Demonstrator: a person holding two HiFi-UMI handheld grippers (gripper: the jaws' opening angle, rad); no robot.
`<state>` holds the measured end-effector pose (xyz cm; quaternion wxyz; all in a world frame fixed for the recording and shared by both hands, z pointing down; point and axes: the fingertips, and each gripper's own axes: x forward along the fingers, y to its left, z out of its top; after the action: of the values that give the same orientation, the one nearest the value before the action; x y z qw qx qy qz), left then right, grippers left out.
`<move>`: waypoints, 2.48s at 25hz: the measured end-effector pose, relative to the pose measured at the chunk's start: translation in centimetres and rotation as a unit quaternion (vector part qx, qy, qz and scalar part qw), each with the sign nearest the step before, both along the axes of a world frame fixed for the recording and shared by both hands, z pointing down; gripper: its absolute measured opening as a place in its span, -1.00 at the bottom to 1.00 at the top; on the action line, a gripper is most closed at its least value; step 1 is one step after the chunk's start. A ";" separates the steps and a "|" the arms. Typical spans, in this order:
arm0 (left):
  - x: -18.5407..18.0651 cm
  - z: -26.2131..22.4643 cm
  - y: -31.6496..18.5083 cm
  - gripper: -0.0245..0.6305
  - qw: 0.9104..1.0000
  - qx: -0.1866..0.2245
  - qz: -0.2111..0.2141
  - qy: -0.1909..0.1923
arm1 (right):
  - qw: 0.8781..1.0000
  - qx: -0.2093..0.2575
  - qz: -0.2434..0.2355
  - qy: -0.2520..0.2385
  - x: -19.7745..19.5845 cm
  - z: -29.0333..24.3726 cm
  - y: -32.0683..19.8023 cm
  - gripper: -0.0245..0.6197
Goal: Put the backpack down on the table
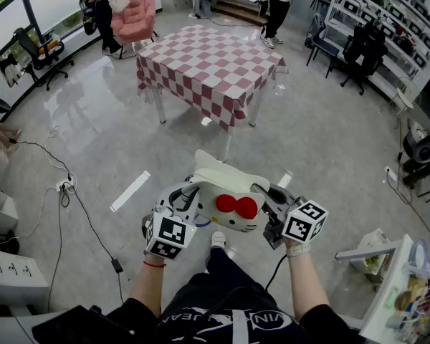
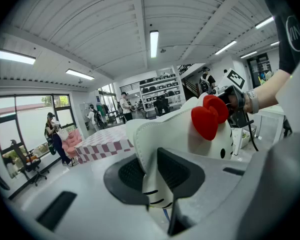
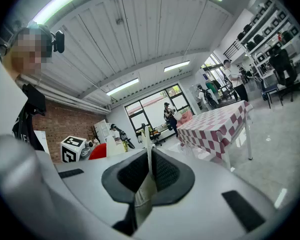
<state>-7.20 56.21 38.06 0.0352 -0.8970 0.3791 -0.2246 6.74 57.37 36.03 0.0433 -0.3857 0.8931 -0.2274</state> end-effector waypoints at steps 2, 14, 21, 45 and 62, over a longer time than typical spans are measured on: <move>-0.2 0.4 -0.8 -0.70 1.000 -0.004 -0.004 0.000 | 1.000 -0.005 -0.003 0.001 -0.2 0.5 -0.9 -0.89; -1.7 1.9 -7.5 -0.70 0.999 -0.023 -0.036 0.000 | 0.999 -0.014 -0.027 0.015 -1.4 2.0 -8.4 -0.89; -0.7 2.8 -12.0 -0.70 0.999 -0.032 -0.038 -0.003 | 0.999 -0.021 -0.034 0.018 -0.6 3.0 -13.0 -0.89; 2.4 2.0 -23.9 -0.70 0.997 -0.032 -0.055 -0.048 | 0.999 -0.017 -0.044 0.016 3.0 2.8 -25.2 -0.89; 3.5 3.7 -35.5 -0.70 0.998 -0.036 -0.025 -0.052 | 0.999 -0.026 -0.034 0.022 3.5 4.2 -36.3 -0.89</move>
<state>-3.75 20.76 41.76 0.0165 -0.8753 0.3902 -0.2852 10.24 21.03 40.27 0.0057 -0.3606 0.9004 -0.2434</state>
